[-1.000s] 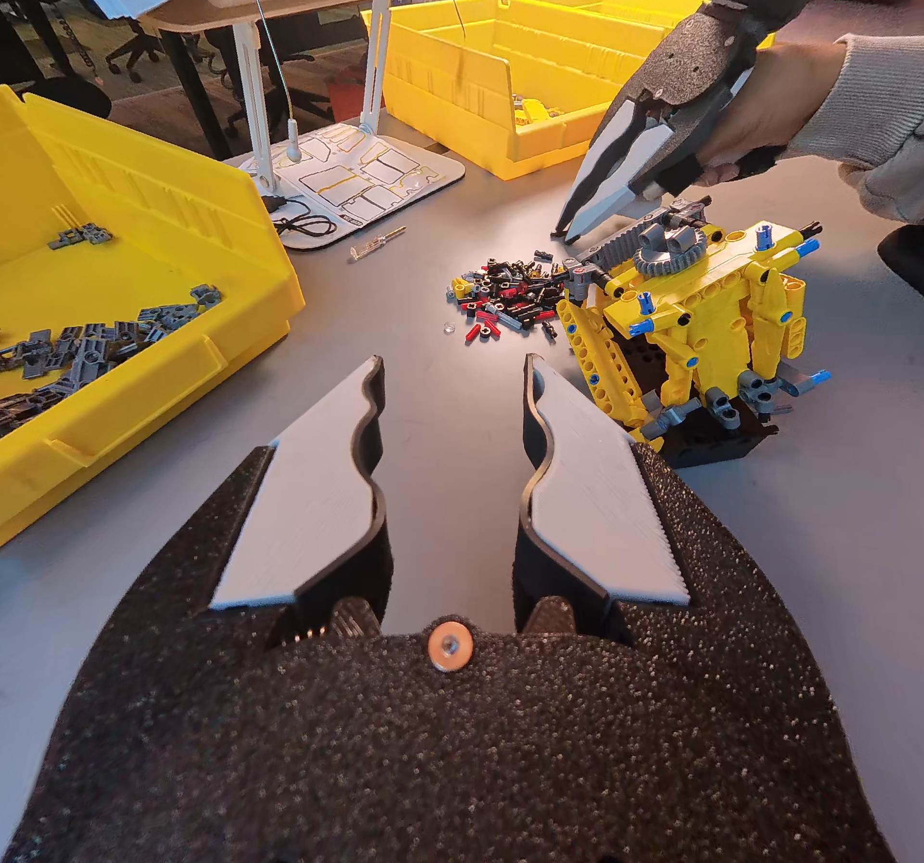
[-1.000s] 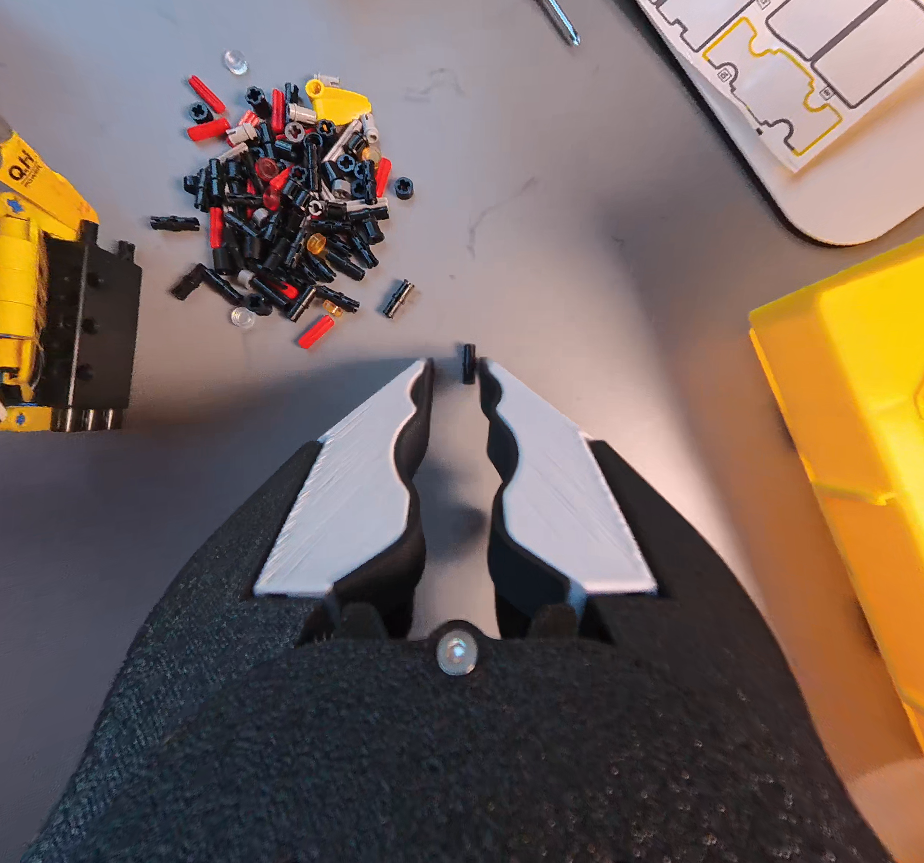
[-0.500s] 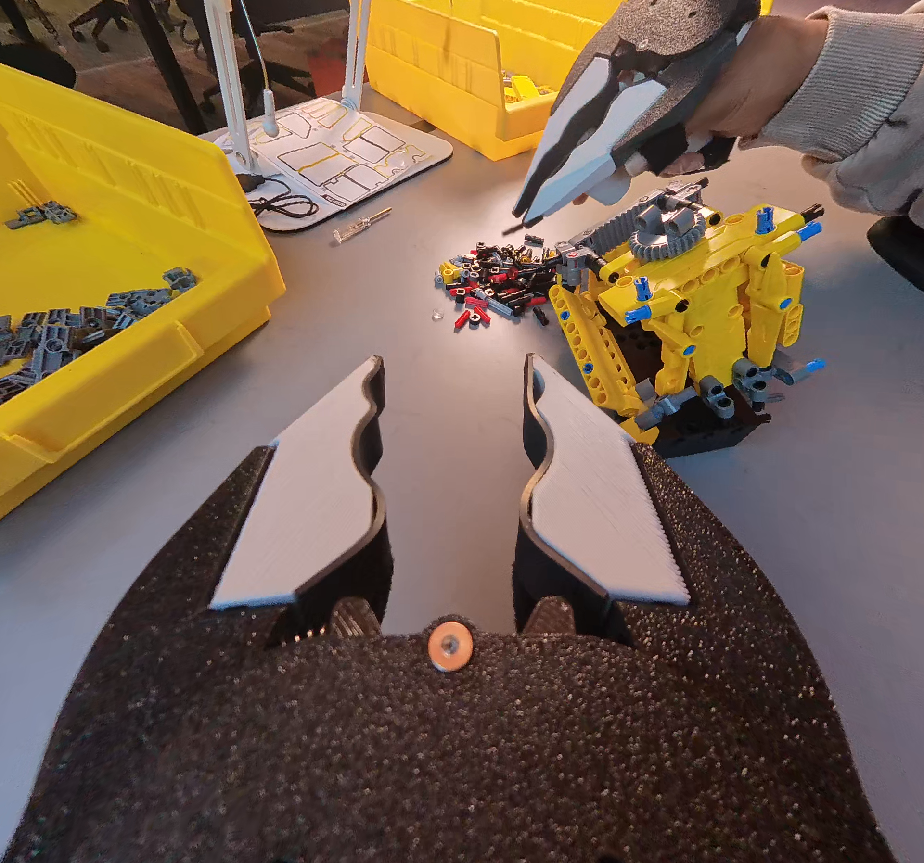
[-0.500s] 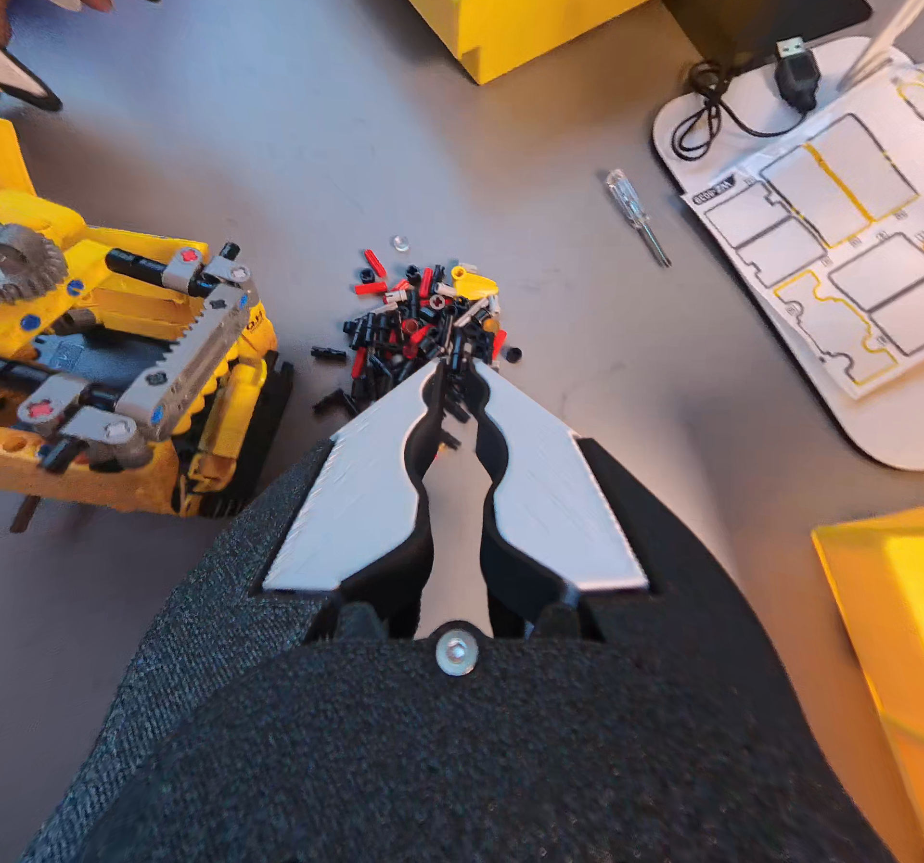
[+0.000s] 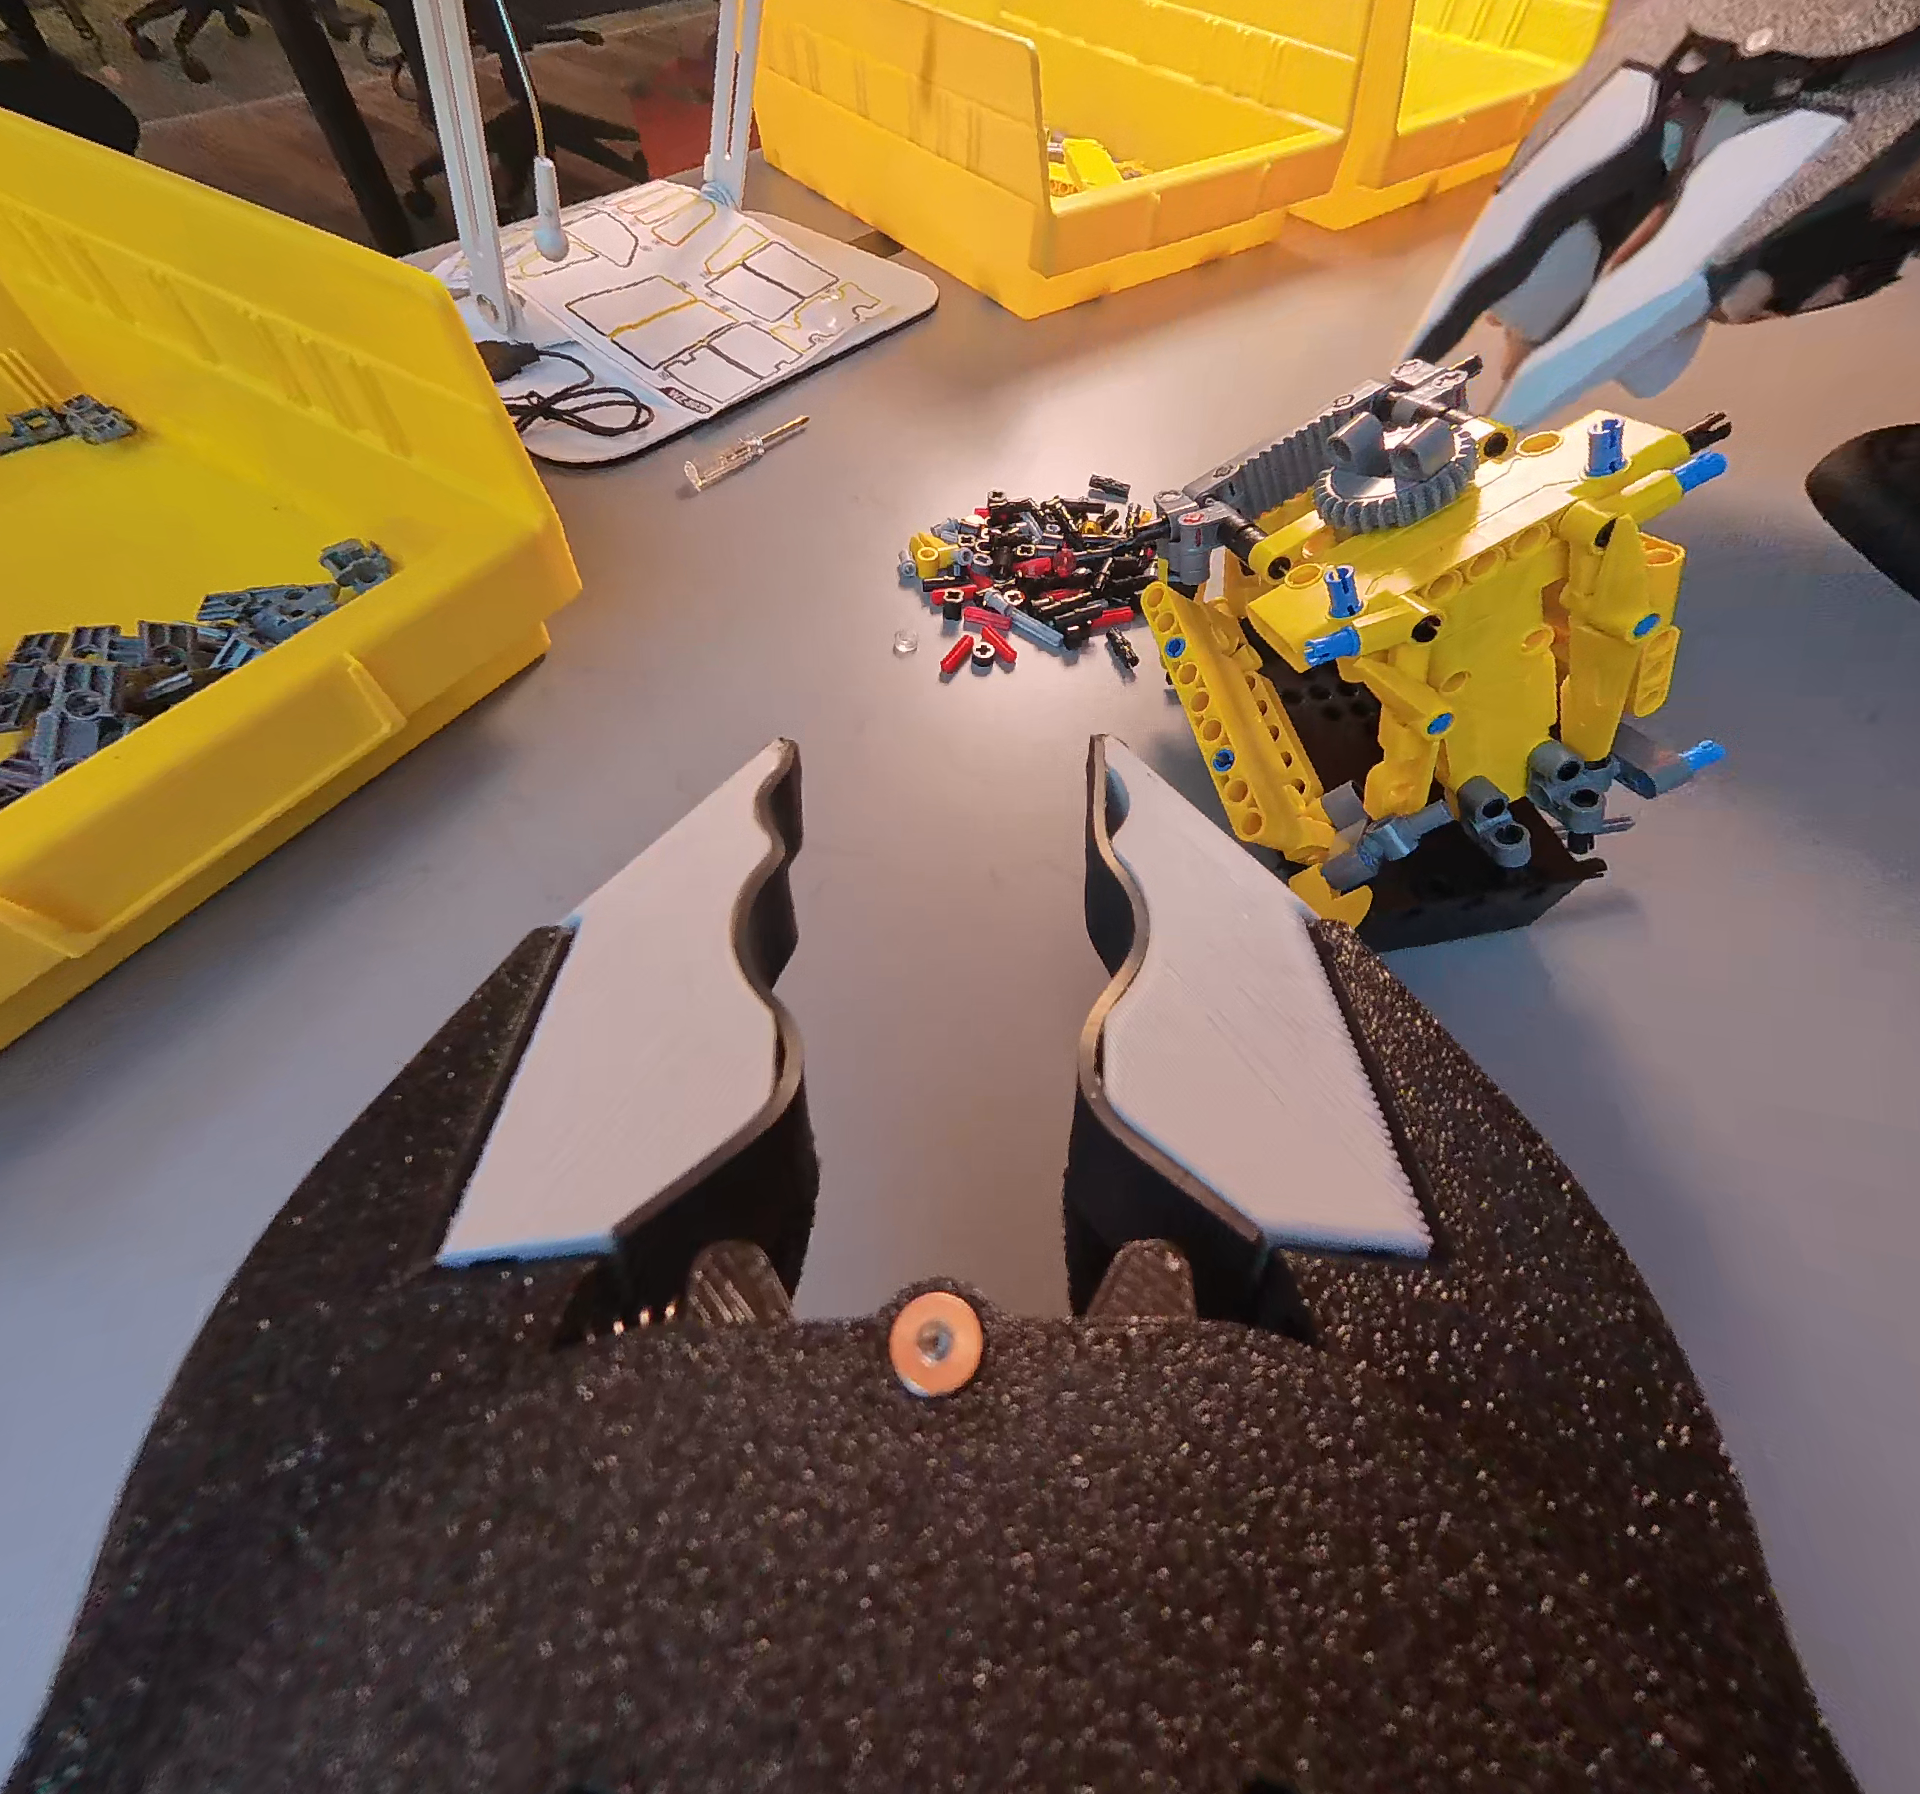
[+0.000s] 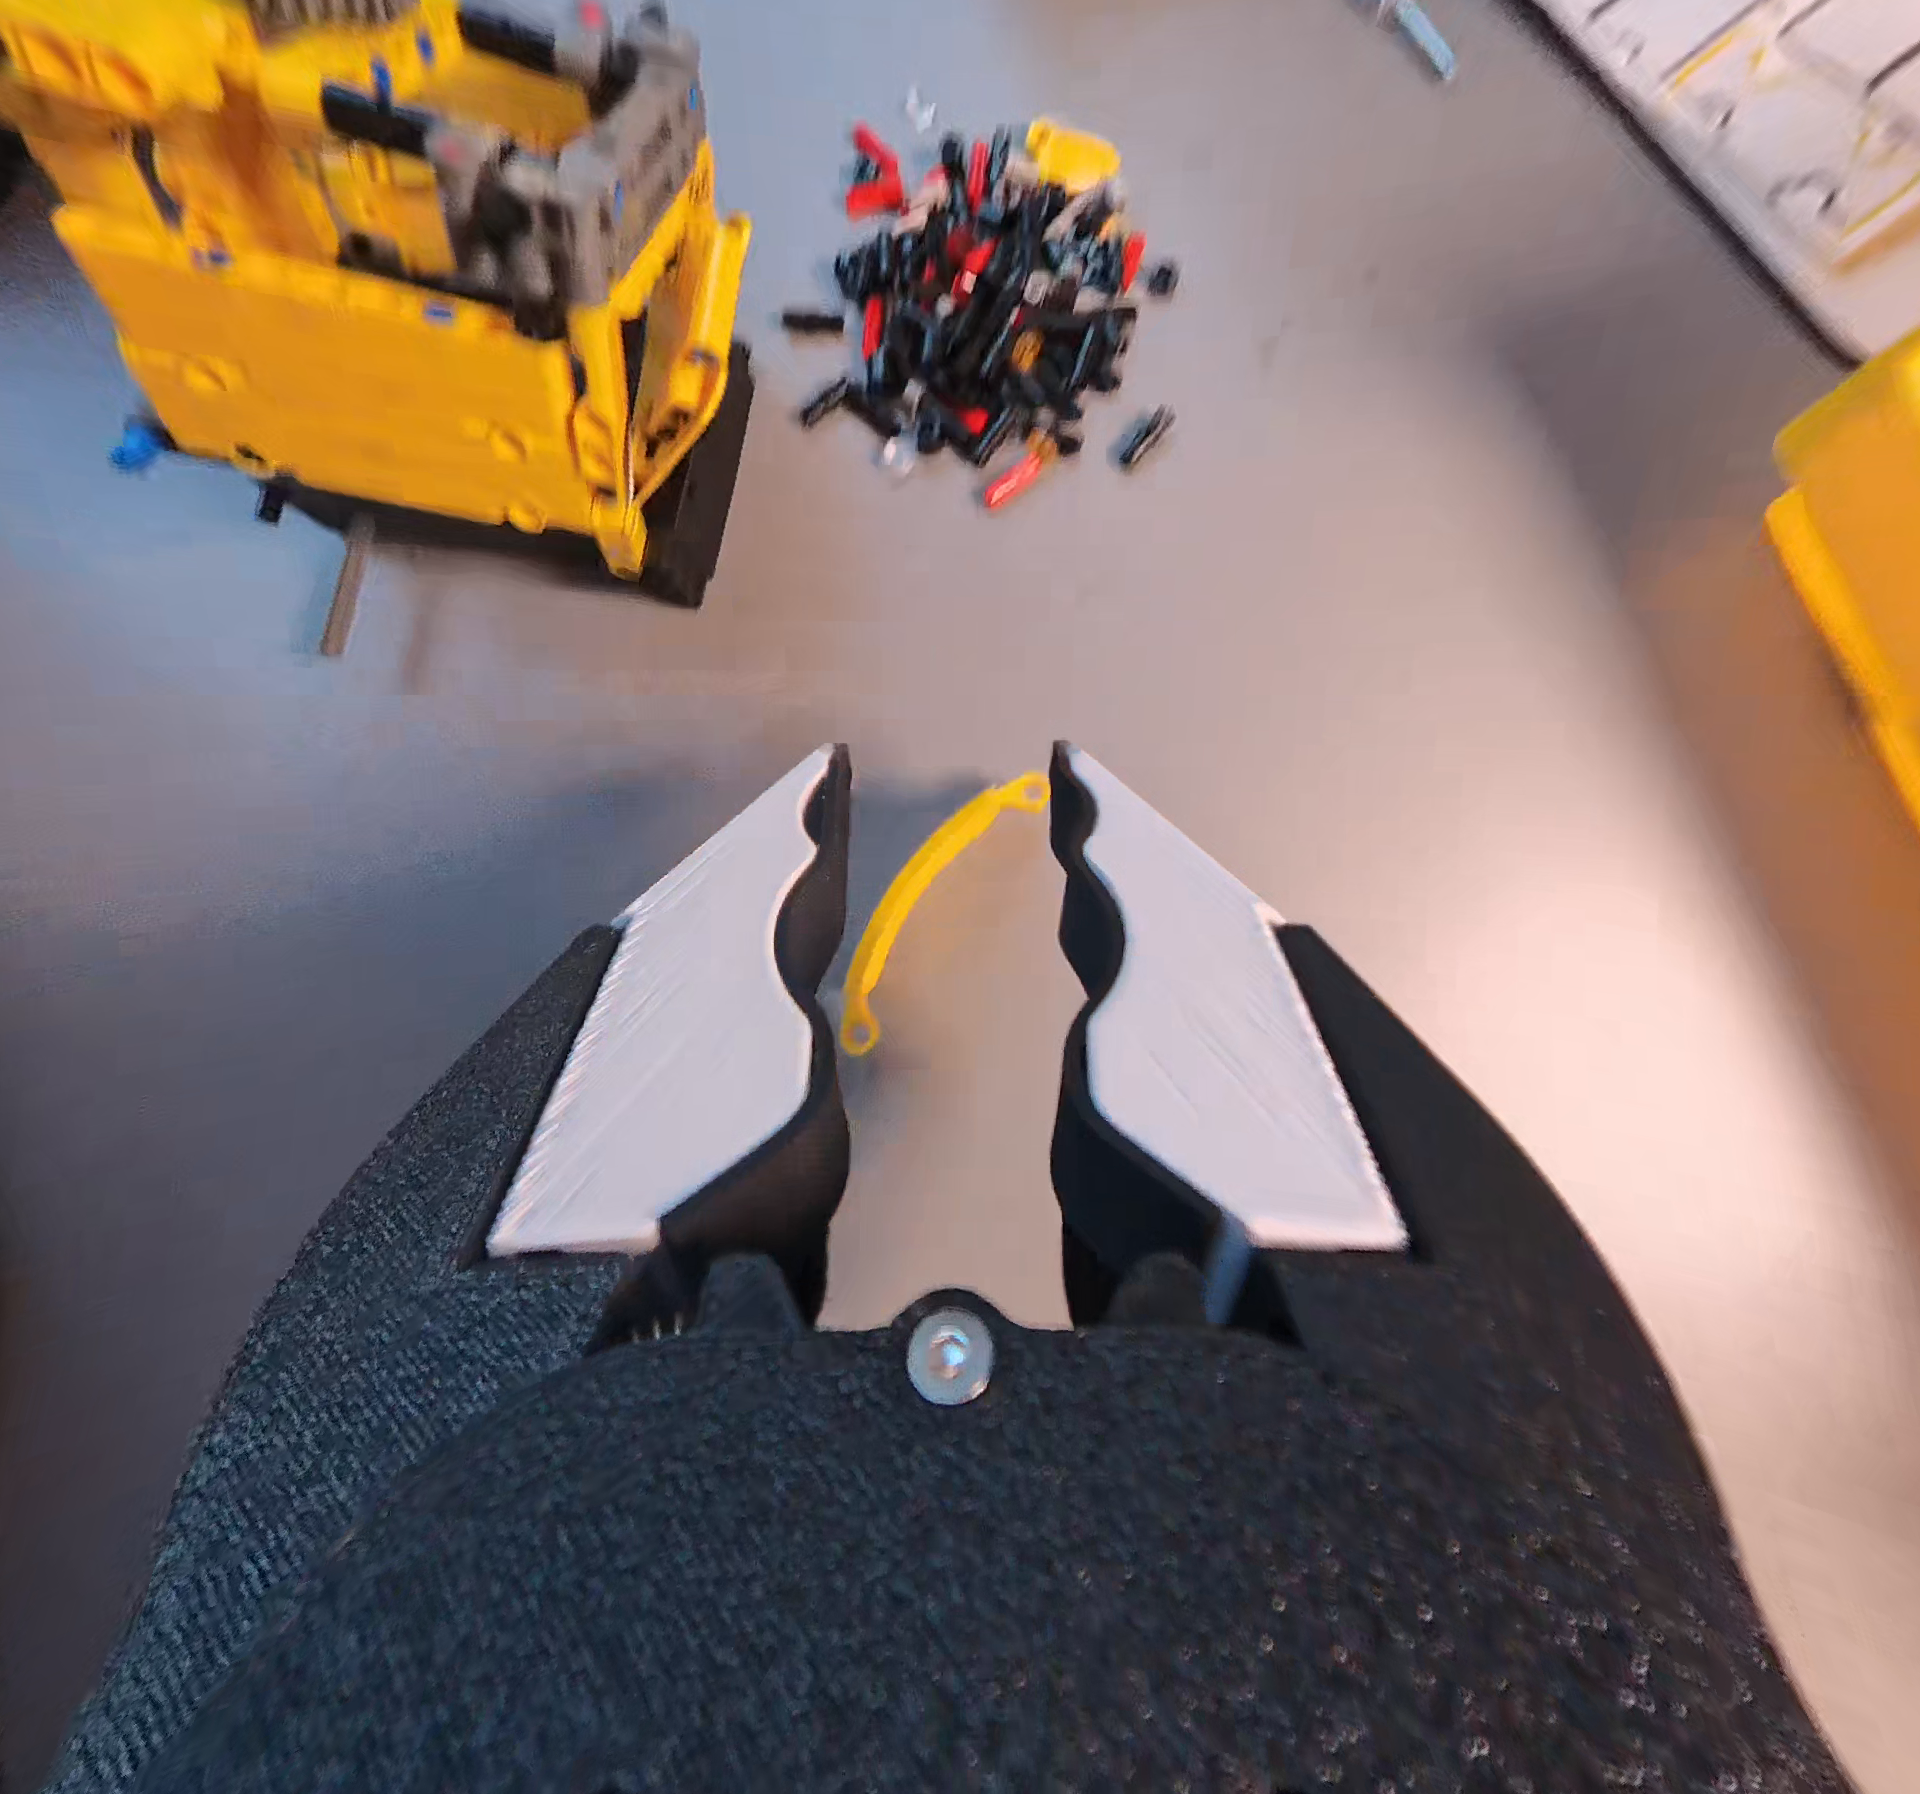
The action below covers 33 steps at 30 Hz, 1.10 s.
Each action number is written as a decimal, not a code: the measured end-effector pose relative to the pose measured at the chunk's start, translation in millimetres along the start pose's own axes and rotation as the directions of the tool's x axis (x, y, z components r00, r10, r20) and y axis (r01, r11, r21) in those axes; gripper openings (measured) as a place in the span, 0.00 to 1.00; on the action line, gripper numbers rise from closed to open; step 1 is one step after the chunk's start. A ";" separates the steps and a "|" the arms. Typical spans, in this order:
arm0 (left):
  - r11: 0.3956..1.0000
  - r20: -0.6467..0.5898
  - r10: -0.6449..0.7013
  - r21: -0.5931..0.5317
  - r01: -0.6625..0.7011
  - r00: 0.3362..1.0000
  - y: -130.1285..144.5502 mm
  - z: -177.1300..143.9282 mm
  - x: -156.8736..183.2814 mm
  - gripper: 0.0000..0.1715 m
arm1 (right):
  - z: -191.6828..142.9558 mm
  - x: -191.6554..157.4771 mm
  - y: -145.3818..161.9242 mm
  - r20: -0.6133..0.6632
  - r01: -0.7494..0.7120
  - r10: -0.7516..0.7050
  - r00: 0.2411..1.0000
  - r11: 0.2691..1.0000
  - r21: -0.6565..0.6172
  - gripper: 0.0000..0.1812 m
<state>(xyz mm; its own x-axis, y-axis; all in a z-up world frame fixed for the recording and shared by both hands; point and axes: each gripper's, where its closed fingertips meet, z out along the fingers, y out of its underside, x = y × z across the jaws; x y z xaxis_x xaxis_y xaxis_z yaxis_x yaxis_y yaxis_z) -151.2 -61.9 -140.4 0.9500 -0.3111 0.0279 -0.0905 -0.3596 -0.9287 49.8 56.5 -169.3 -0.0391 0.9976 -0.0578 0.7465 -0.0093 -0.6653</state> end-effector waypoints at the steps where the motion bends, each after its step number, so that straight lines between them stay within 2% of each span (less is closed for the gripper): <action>1: 1.000 -0.003 -0.003 0.000 0.003 1.000 0.1 0.7 0.7 0.31 | -0.1 -5.0 12.3 -0.003 -0.003 0.002 1.000 1.000 -0.029 0.21; 2: 1.000 -0.006 -0.007 0.002 0.007 1.000 0.0 1.0 1.1 0.31 | 1.3 -8.5 24.3 -0.014 0.006 -0.007 1.000 0.998 -0.062 0.20; 4: 1.000 -0.012 -0.020 0.016 0.021 1.000 -2.1 1.0 2.1 0.31 | 2.5 -8.9 38.6 -0.056 0.045 -0.050 0.997 0.995 -0.085 0.01; 5: 0.999 -0.015 -0.026 0.029 0.027 1.000 -4.1 0.2 2.4 0.31 | 0.5 -11.8 34.1 -0.044 0.043 -0.045 0.998 0.998 -0.034 0.01; 7: 0.997 -0.034 -0.040 0.071 0.042 0.999 -12.4 -3.5 4.9 0.30 | -16.2 -34.1 -0.7 0.137 -0.057 0.030 0.990 0.979 0.198 0.01; 9: 0.986 -0.118 -0.069 0.146 0.086 0.991 -28.7 -11.7 15.2 0.30 | -52.7 -55.4 -44.7 0.362 -0.207 0.038 0.931 0.874 0.439 0.01; 11: 0.965 -0.213 -0.082 0.228 0.131 0.974 -49.3 -23.2 27.8 0.29 | -88.0 -72.3 -72.3 0.565 -0.361 -0.007 0.825 0.763 0.537 0.01; 14: 0.941 -0.323 -0.045 0.304 0.149 0.945 -76.3 -37.8 52.5 0.26 | -113.7 -84.6 -93.3 0.731 -0.520 -0.059 0.680 0.665 0.537 0.00; 17: 0.926 -0.433 -0.012 0.335 0.173 0.901 -100.5 -43.6 87.4 0.25 | -113.1 -97.1 -103.5 0.802 -0.579 -0.086 0.590 0.648 0.496 0.00; 21: 0.924 -0.570 -0.058 0.280 0.260 0.820 -119.2 -27.8 129.7 0.22 | -97.4 -116.3 -115.0 0.855 -0.606 -0.090 0.512 0.667 0.433 0.01; 24: 0.915 -0.647 -0.124 0.218 0.339 0.753 -125.9 -12.0 149.5 0.19 | -83.0 -128.0 -121.0 0.862 -0.594 -0.079 0.501 0.693 0.409 0.01; 26: 0.910 -0.674 -0.139 0.202 0.362 0.725 -128.0 -6.4 155.3 0.14 | -76.7 -133.9 -123.0 0.848 -0.567 -0.083 0.523 0.709 0.419 0.01; 29: 0.909 -0.683 -0.124 0.213 0.359 0.719 -127.4 -4.3 157.1 0.03 | -69.6 -135.6 -122.4 0.801 -0.513 -0.096 0.591 0.721 0.465 0.01; 33: 0.923 -0.668 -0.075 0.234 0.305 0.740 -121.7 -2.4 159.1 0.01 | -62.2 -129.6 -118.7 0.718 -0.438 -0.105 0.688 0.729 0.527 0.04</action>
<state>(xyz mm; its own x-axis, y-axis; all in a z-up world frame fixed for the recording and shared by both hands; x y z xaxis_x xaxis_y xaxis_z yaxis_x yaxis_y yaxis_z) 10.3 -69.8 -22.1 0.5101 -0.7912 0.3374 0.2760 -0.2209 -0.9354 7.6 -67.4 -36.5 -0.5822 0.6380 -0.5040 0.2112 -0.4799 -0.8515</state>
